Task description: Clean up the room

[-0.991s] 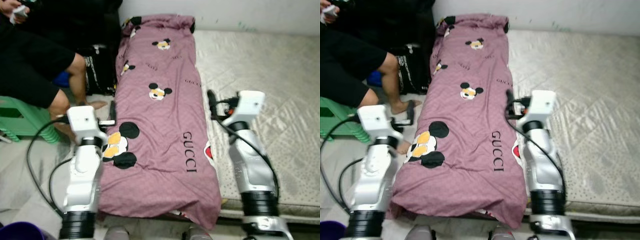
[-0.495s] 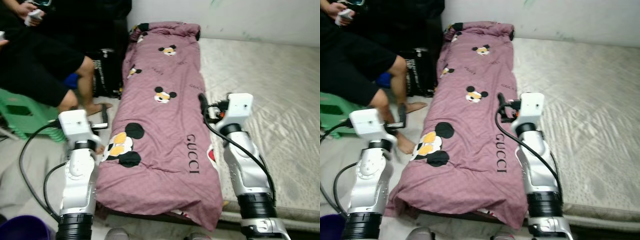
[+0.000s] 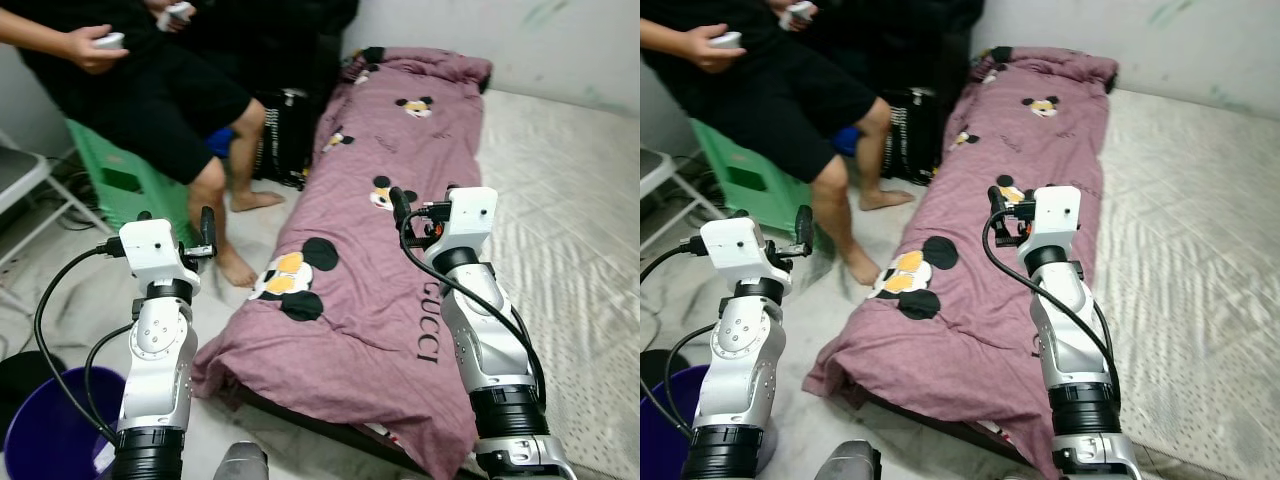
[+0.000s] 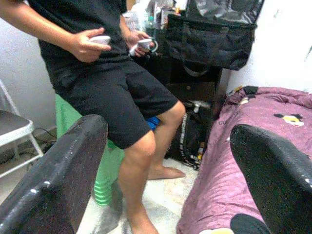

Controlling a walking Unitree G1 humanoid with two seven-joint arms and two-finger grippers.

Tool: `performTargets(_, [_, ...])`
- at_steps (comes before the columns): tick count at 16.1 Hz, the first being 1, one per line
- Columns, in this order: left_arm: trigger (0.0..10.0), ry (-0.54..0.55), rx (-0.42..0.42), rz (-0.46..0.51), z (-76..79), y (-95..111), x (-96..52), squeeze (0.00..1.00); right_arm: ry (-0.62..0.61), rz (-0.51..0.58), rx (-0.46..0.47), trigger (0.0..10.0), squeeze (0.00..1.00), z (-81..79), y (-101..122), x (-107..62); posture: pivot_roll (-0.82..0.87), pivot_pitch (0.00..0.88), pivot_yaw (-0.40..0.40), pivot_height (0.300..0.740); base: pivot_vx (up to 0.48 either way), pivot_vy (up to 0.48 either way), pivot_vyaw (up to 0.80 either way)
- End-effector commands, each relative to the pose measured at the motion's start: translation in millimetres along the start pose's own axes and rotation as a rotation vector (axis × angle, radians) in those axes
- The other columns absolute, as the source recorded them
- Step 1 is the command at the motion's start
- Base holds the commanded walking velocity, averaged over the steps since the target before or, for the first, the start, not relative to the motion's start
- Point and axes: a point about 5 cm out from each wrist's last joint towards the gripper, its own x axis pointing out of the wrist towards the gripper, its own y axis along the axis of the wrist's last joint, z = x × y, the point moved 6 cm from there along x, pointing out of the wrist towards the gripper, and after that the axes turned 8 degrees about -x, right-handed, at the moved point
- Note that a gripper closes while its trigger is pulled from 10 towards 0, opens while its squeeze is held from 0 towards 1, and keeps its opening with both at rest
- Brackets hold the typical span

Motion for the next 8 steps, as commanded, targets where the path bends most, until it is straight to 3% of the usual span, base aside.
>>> performTargets(1, [10.0,0.013,0.012,-0.009,-1.4,-3.5,-1.1,0.00,0.000,0.006,-0.009,10.0,0.00,1.4,0.7,0.2,-0.03,0.000,0.009,0.740,0.000,0.000,0.67])
performTargets(8, [10.0,0.052,0.018,-0.017,-2.4,-6.2,1.8,0.00,0.016,0.027,-0.023,10.0,0.00,-1.7,5.7,3.6,-0.03,0.000,0.009,0.740,0.000,0.000,0.67])
